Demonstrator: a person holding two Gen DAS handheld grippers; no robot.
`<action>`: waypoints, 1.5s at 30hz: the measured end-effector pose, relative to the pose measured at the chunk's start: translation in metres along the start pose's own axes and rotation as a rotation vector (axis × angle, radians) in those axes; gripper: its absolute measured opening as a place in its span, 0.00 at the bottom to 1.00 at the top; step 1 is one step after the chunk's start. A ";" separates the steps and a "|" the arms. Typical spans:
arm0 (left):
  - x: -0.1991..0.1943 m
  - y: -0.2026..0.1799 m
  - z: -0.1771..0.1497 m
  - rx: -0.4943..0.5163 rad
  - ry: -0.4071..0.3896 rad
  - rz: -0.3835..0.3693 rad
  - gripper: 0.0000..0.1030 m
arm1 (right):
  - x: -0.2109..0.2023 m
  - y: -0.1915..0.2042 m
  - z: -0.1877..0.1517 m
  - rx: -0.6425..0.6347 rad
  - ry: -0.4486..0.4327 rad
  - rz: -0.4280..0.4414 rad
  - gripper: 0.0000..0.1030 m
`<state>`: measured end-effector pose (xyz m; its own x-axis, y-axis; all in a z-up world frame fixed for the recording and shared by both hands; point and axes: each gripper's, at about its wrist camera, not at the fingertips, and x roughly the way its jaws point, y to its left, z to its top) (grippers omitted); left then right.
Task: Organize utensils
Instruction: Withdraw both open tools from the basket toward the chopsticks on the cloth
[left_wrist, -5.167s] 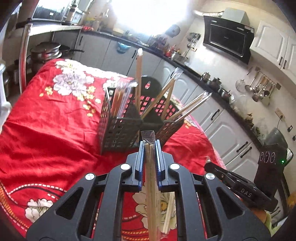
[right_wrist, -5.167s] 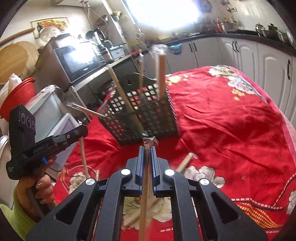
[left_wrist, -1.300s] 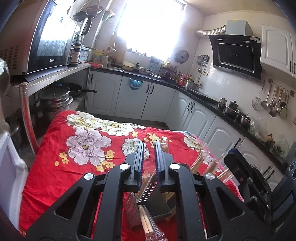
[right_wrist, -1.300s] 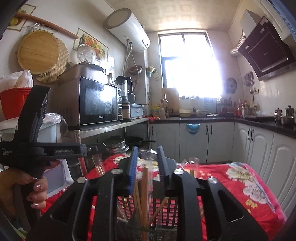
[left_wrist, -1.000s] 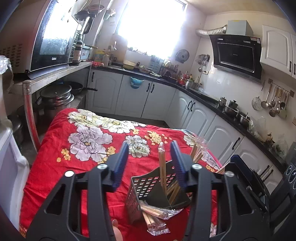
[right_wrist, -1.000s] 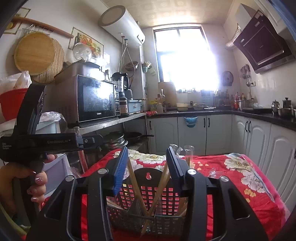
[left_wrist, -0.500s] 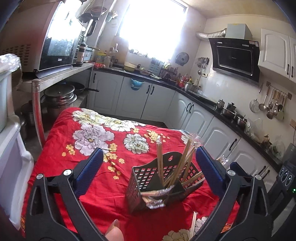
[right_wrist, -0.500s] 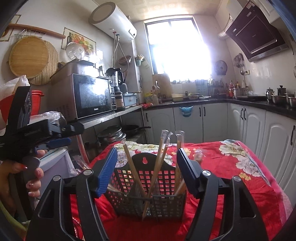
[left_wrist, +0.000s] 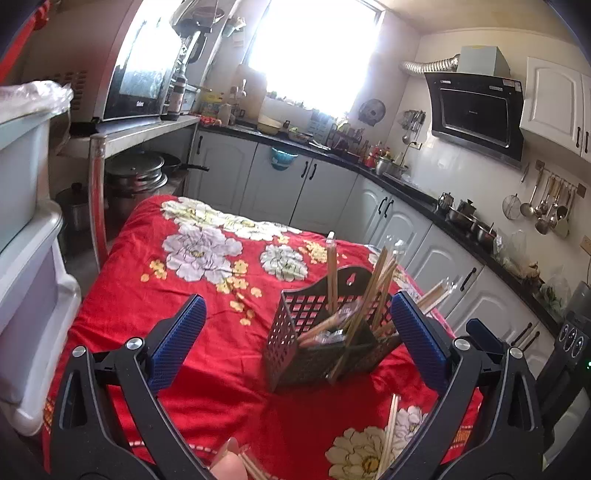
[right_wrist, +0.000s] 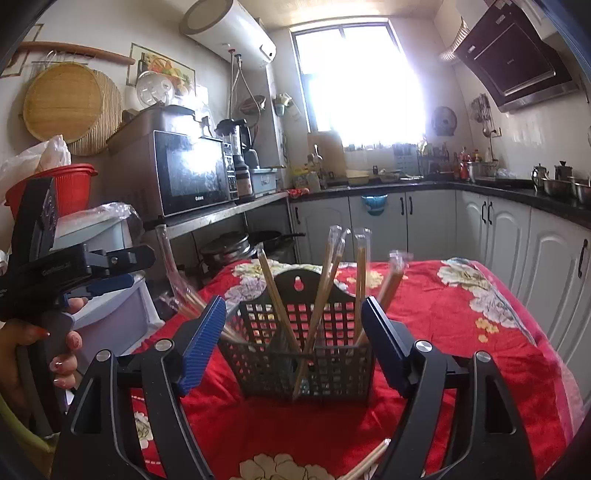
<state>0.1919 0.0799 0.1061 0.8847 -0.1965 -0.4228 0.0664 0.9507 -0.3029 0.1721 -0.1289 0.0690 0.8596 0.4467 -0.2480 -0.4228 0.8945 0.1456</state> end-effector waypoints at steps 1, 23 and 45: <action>0.000 0.002 -0.002 -0.001 0.002 0.003 0.90 | -0.001 0.001 -0.002 0.002 0.007 0.001 0.71; 0.002 0.023 -0.069 -0.045 0.139 0.022 0.90 | 0.000 0.011 -0.041 -0.001 0.156 0.015 0.72; 0.015 0.037 -0.132 -0.090 0.303 0.044 0.90 | 0.001 -0.007 -0.087 0.043 0.326 -0.019 0.75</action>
<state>0.1466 0.0802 -0.0245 0.7073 -0.2307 -0.6682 -0.0220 0.9376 -0.3470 0.1510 -0.1330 -0.0158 0.7272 0.4187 -0.5440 -0.3886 0.9043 0.1767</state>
